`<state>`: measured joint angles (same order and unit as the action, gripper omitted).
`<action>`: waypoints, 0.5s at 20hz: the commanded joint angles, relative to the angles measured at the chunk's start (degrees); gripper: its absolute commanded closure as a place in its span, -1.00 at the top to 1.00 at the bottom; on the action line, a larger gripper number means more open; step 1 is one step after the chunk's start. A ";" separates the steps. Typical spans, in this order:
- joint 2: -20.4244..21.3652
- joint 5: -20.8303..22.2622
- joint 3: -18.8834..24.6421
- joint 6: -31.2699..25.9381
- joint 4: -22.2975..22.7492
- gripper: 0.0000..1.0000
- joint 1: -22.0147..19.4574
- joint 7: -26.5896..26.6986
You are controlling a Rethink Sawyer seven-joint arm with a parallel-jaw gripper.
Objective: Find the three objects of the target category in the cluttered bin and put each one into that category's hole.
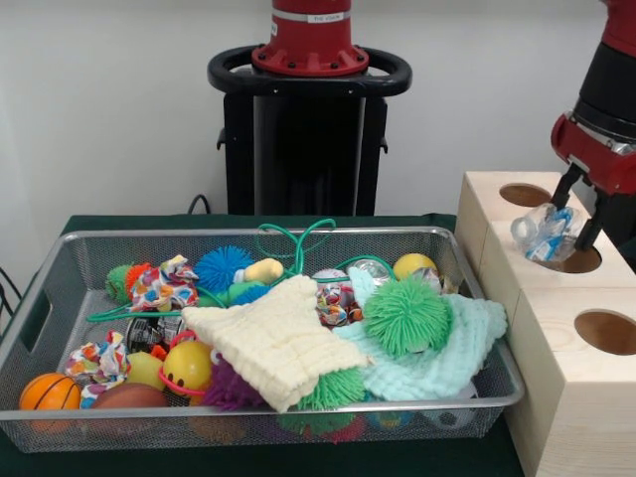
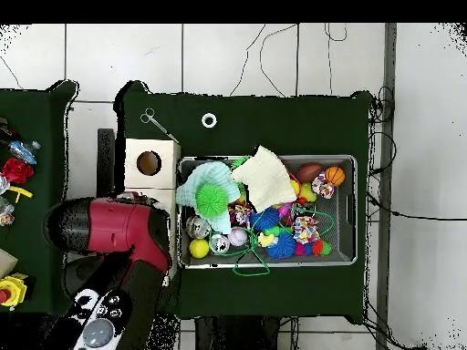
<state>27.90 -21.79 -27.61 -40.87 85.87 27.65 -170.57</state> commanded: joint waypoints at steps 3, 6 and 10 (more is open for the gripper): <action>0.87 -2.48 2.64 -6.13 -1.04 1.00 -0.83 -11.40; 2.26 -2.39 2.14 -9.30 -2.13 1.00 -0.92 -11.77; 3.90 -2.43 1.69 -14.24 -4.35 1.00 -1.23 -12.69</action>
<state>30.09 -21.90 -27.75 -44.23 84.39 27.64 -170.57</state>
